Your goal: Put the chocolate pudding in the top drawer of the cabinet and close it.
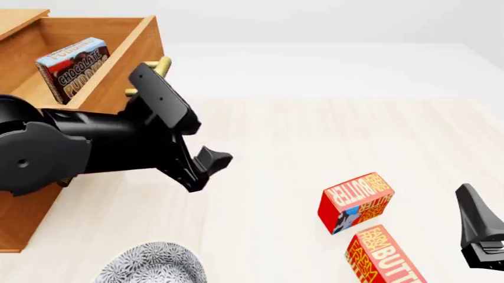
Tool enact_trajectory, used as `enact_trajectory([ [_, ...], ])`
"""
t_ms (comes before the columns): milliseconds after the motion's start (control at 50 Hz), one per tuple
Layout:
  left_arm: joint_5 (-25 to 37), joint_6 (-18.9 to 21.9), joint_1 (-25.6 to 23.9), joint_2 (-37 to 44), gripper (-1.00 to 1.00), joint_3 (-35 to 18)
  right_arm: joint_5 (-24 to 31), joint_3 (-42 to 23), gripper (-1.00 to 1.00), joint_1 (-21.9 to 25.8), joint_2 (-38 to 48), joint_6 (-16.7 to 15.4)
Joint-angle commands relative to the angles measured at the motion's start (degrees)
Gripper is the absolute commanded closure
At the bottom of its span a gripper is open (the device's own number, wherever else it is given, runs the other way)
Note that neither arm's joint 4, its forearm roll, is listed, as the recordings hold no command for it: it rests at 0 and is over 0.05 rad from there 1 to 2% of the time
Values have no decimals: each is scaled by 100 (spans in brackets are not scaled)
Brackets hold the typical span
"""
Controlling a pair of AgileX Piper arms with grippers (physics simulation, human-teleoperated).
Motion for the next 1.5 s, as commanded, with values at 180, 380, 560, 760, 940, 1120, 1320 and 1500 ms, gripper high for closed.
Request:
enact_trajectory([
  [180, -174, -586, 419, 62, -100, 202, 11, -1, -100, -3, -4, 20],
  [380, -185, -806, 903, -68, -100, 360, 12, -1, -100, -3, -4, 21],
  [560, -208, -1063, 1159, -42, -100, 413, 13, -1, -100, -5, -4, 23],
  [760, -280, -1199, 1278, 88, -100, 488, 12, -1, -100, -3, -4, 20],
  [940, -285, -1258, 1367, 75, -100, 503, 13, -1, -100, -4, -3, 20],
  [1120, -271, -1308, 1523, -29, -100, 543, 12, -1, -100, -4, -4, 21],
  [1320, -321, -1209, 1810, -200, -100, 695, 12, -1, -100, -4, -4, 21],
  [1500, -622, -1429, 1997, 7, -100, 801, 13, -1, -100, -4, -4, 21],
])
